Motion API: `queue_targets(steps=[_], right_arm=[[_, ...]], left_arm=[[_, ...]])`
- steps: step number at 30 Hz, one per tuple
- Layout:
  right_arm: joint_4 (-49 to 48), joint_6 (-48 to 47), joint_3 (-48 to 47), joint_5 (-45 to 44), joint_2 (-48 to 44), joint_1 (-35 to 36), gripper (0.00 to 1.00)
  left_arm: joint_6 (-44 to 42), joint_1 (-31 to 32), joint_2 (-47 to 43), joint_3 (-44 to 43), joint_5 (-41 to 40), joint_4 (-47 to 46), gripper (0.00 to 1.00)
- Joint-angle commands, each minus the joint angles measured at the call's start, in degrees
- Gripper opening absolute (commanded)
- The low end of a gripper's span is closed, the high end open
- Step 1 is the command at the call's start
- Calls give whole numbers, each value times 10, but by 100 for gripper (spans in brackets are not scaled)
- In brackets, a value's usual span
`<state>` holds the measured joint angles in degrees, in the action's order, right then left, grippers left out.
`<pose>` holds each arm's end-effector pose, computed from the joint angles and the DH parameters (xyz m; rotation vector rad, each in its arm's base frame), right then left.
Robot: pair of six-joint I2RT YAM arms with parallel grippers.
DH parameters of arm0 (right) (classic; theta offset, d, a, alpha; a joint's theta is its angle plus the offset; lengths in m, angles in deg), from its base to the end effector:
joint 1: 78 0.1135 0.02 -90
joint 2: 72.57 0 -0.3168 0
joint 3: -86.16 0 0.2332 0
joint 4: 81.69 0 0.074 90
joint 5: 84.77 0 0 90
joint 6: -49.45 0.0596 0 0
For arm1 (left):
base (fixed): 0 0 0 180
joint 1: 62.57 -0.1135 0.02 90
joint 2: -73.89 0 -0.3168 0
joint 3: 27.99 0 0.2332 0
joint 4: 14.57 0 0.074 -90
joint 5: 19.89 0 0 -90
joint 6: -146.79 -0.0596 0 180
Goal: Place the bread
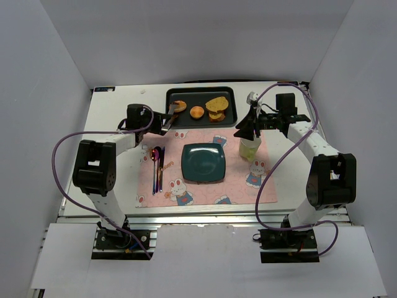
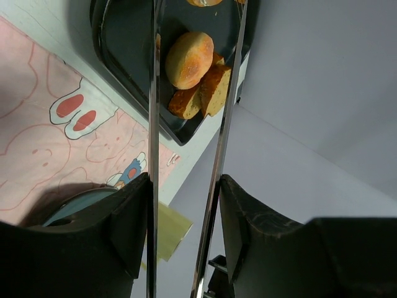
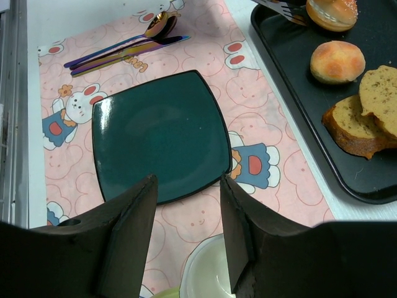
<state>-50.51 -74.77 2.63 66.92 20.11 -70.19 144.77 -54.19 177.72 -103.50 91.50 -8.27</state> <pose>0.3327 0.0986 0.3267 -1.1840 1.6021 0.9134 0.4001 -0.0809 0.2369 -1.3851 2.0427 -1.2698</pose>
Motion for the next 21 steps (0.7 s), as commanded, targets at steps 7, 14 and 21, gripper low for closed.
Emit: queue_targets(steps=[7,14,21], right_arm=[[6,-13,-12,18,-10,-7,50],[9,-16,-13,19,-12,-8,50],[15,-16,-12,21,-15,-10,50]], left_arm=[[6,1,7,-15,-6,-19,50],[15,1,15,-5,-5,-38,32],[18,1,9,2,3,-55,14]])
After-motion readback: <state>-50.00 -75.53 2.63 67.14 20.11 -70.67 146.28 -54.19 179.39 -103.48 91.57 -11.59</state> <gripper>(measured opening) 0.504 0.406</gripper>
